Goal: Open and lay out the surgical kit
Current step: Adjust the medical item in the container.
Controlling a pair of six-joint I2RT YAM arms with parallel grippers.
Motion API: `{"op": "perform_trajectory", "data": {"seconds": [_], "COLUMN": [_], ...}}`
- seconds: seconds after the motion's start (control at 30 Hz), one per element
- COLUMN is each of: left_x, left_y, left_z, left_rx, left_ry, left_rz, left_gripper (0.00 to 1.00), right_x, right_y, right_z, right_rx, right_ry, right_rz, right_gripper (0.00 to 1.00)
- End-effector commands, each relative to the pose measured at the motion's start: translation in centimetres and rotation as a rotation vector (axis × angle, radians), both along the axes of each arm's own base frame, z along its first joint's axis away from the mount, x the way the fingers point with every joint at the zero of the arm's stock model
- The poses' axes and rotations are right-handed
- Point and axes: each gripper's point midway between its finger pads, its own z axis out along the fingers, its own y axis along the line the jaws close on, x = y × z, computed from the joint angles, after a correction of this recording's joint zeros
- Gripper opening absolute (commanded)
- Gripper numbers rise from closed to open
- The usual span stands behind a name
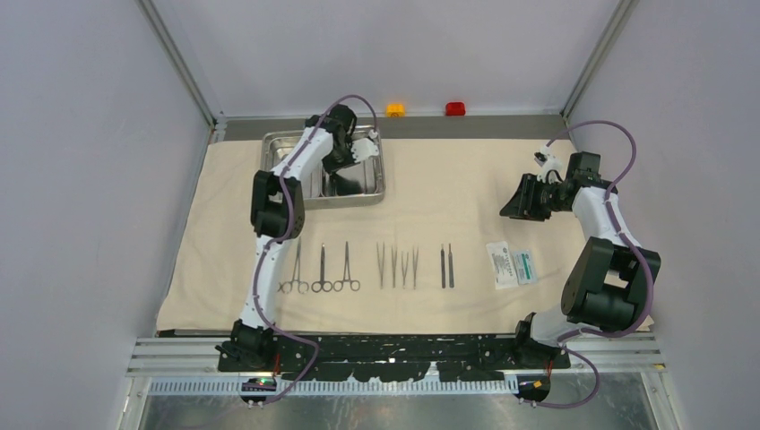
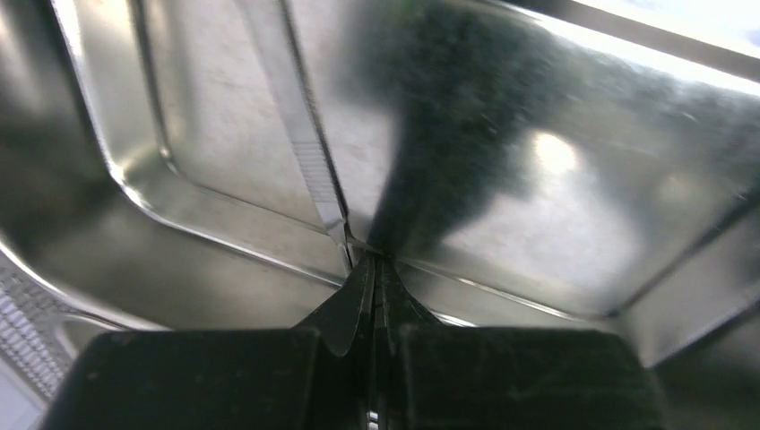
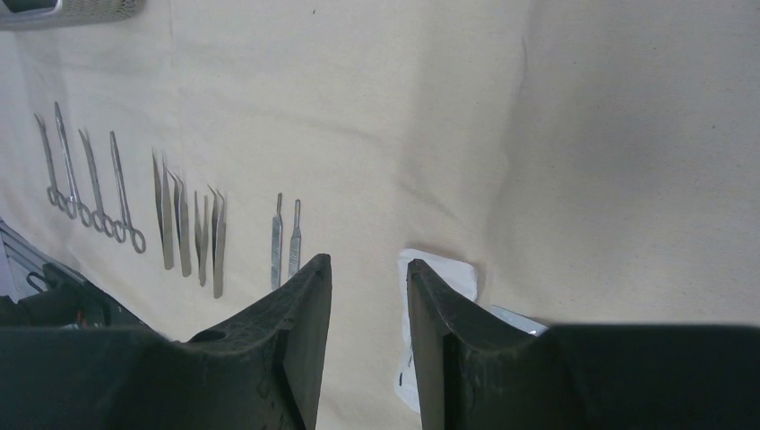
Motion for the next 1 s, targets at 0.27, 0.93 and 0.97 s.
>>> {"op": "perform_trajectory", "data": {"seconds": [0.27, 0.93, 0.97], "left_x": [6.8, 11.5, 11.4], "left_y": [0.5, -2.8, -3.0], "left_z": [0.3, 2.5, 2.7], "left_rx": [0.053, -0.193, -0.215], "left_ry": [-0.230, -0.413, -0.408], "left_rz": [0.052, 0.265, 0.278], "left_gripper": [0.00, 0.19, 0.19], "right_x": [0.7, 0.5, 0.5], "right_y": [0.0, -0.1, -0.1], "right_z": [0.6, 0.7, 0.7], "right_rx": [-0.003, -0.013, -0.013], "right_ry": [-0.039, -0.043, -0.043], "right_rz": [0.008, 0.003, 0.003], "right_gripper": [0.42, 0.42, 0.42]}}
